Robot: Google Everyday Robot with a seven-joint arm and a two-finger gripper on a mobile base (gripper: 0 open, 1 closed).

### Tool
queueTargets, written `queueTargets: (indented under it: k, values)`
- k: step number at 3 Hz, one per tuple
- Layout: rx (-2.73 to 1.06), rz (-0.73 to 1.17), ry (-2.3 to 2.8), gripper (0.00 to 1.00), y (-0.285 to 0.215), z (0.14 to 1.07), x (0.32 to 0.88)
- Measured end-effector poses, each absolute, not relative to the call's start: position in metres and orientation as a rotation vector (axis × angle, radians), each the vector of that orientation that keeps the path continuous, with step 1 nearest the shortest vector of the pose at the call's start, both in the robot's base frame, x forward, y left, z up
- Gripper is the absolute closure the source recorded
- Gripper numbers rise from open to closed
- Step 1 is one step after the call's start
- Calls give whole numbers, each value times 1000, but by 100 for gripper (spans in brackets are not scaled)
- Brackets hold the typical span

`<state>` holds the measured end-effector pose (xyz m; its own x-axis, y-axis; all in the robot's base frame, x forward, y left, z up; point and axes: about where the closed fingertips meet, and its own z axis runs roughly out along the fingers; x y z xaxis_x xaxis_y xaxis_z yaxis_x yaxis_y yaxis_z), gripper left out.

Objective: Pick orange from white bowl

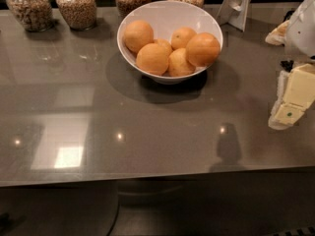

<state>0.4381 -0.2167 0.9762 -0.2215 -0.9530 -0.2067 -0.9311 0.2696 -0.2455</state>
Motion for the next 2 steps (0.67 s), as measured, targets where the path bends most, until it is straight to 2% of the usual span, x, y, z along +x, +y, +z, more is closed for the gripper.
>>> queueTargets:
  k: [2]
  values:
    - [-1700, -62, 2190, 0, -215, 980, 442]
